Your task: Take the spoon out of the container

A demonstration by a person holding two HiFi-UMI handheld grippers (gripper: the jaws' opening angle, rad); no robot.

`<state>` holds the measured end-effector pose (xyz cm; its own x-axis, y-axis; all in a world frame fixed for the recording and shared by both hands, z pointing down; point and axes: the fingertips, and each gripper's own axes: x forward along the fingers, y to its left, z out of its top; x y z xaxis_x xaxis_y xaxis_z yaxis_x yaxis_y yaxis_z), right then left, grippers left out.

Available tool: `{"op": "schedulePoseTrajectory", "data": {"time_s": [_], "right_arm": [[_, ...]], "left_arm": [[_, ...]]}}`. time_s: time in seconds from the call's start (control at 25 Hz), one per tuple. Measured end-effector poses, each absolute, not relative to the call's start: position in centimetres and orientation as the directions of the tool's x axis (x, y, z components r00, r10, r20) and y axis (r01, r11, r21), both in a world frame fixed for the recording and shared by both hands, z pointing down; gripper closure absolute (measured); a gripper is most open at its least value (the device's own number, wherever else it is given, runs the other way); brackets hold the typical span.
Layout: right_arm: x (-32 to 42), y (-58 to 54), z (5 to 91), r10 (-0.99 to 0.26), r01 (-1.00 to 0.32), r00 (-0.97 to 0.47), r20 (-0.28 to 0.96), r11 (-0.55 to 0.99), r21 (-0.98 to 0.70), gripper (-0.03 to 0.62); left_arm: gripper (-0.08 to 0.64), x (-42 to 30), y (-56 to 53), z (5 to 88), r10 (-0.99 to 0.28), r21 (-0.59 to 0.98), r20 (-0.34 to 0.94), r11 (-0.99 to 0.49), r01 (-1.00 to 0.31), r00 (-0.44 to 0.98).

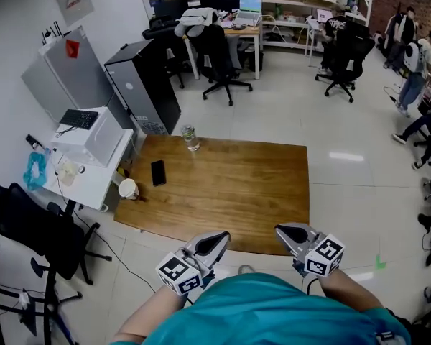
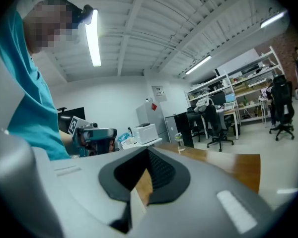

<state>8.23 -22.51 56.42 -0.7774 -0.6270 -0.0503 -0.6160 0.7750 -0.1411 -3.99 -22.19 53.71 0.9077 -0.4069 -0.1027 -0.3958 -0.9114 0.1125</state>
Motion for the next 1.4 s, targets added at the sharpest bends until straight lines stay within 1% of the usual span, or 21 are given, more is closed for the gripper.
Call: {"op": "schedulePoseTrajectory", "data": {"time_s": [0.36, 0.48, 0.64, 0.76, 0.84, 0.96, 1.08, 1.16, 1.24, 1.32, 1.4], "right_arm": [[6.7, -34.0, 56.1, -0.519, -0.507, -0.849, -0.094, 0.853, -0.127, 0.591], [3.7, -38.1, 56.2, -0.494, -0.480, -0.864, -0.092, 0.866, -0.142, 0.591], [-0.2, -41.7, 57.0, -0.496, -0.481, -0.864, -0.085, 0.864, -0.150, 0.591], [-4.0, -44.1, 58.0, -0.521, -0.506, -0.850, -0.073, 0.848, -0.157, 0.591], [-8.1, -45.0, 58.2, -0.535, -0.523, -0.842, -0.071, 0.841, -0.141, 0.591], [-16.9, -46.9, 58.5, -0.571, -0.562, -0.819, -0.059, 0.818, -0.125, 0.591], [-26.1, -48.4, 58.7, -0.592, -0.582, -0.805, -0.040, 0.801, -0.141, 0.591], [-30.5, -49.1, 59.0, -0.606, -0.596, -0.795, -0.022, 0.787, -0.159, 0.591], [-33.9, -49.2, 58.9, -0.620, -0.609, -0.785, -0.013, 0.775, -0.170, 0.591], [-36.6, -49.1, 58.9, -0.632, -0.623, -0.775, -0.003, 0.764, -0.168, 0.591], [-38.3, -49.2, 59.0, -0.648, -0.640, -0.762, 0.012, 0.749, -0.172, 0.591]], "left_arm": [[0.560, -4.8, -32.9, 54.6, -0.524, 0.109, -0.023, -0.848, -0.519, 0.852], [0.560, -7.1, -36.9, 55.6, -0.536, 0.116, 0.005, -0.838, -0.533, 0.844], [0.560, -11.4, -40.7, 56.7, -0.535, 0.134, -0.003, -0.837, -0.530, 0.845], [0.560, -16.2, -43.4, 58.4, -0.539, 0.150, -0.017, -0.834, -0.531, 0.842], [0.560, -20.7, -44.8, 59.4, -0.532, 0.155, -0.026, -0.839, -0.522, 0.847], [0.560, -29.8, -47.5, 60.4, -0.513, 0.152, -0.026, -0.850, -0.504, 0.858], [0.526, -39.4, -50.2, 61.3, -0.497, 0.133, 0.001, -0.860, -0.493, 0.868], [0.475, -44.0, -52.0, 62.7, -0.497, 0.072, 0.058, -0.863, -0.500, 0.866], [0.445, -48.3, -53.9, 65.3, -0.516, 0.005, 0.143, -0.853, -0.522, 0.844], [0.411, -52.4, -56.2, 70.4, -0.535, -0.085, 0.277, -0.841, -0.534, 0.798], [0.365, -55.8, -58.5, 76.9, -0.540, -0.180, 0.451, -0.835, -0.520, 0.711]]}}
